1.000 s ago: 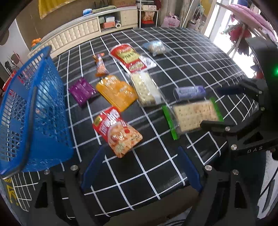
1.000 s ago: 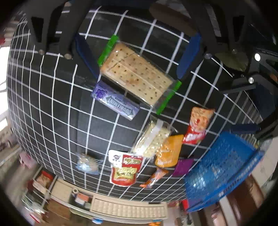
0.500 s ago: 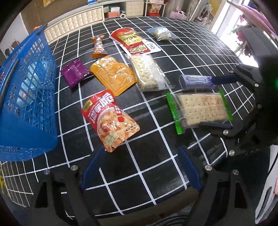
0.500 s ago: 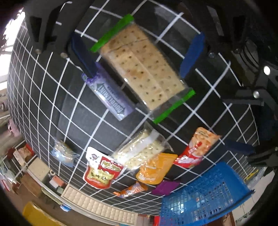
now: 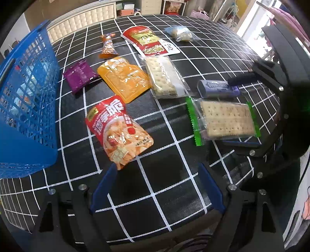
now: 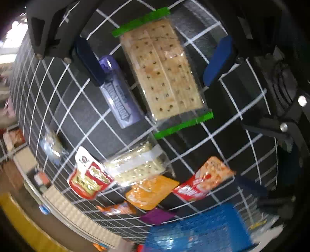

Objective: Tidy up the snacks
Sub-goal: 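Reach the right gripper to the green-edged cracker pack and grasp it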

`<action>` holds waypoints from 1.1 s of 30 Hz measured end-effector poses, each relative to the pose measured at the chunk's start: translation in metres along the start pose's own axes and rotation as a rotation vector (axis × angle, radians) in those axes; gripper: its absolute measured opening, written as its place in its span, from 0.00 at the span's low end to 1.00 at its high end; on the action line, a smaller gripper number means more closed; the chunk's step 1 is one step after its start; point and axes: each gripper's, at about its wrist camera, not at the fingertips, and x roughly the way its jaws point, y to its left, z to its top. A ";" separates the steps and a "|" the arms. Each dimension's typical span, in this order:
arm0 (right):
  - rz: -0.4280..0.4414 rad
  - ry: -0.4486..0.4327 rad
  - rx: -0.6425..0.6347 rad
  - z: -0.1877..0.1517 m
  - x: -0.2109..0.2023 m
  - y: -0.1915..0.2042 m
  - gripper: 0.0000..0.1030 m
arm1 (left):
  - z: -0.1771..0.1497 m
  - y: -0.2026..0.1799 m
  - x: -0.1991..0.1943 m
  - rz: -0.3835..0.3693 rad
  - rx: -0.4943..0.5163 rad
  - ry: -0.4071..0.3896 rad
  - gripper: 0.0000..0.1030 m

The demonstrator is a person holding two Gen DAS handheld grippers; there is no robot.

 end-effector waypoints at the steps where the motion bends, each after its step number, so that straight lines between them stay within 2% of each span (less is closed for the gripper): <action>1: -0.018 0.003 -0.026 0.001 0.002 0.002 1.00 | 0.000 -0.001 0.000 0.003 0.001 0.000 0.82; 7: 0.063 -0.035 0.004 0.001 -0.006 -0.002 1.00 | -0.001 -0.001 -0.003 -0.013 -0.002 0.001 0.82; 14: 0.068 -0.035 0.013 -0.006 -0.009 0.005 0.99 | -0.003 0.001 -0.003 -0.019 -0.017 0.004 0.82; 19: 0.031 -0.035 -0.008 -0.003 -0.005 0.004 0.99 | -0.006 -0.001 -0.002 -0.016 -0.014 0.008 0.82; 28: 0.173 -0.088 0.044 0.003 -0.018 -0.009 0.94 | -0.008 0.005 -0.008 -0.028 -0.035 -0.003 0.82; 33: 0.185 -0.064 0.017 -0.001 -0.023 -0.005 0.88 | -0.009 0.006 -0.011 -0.043 -0.046 -0.007 0.82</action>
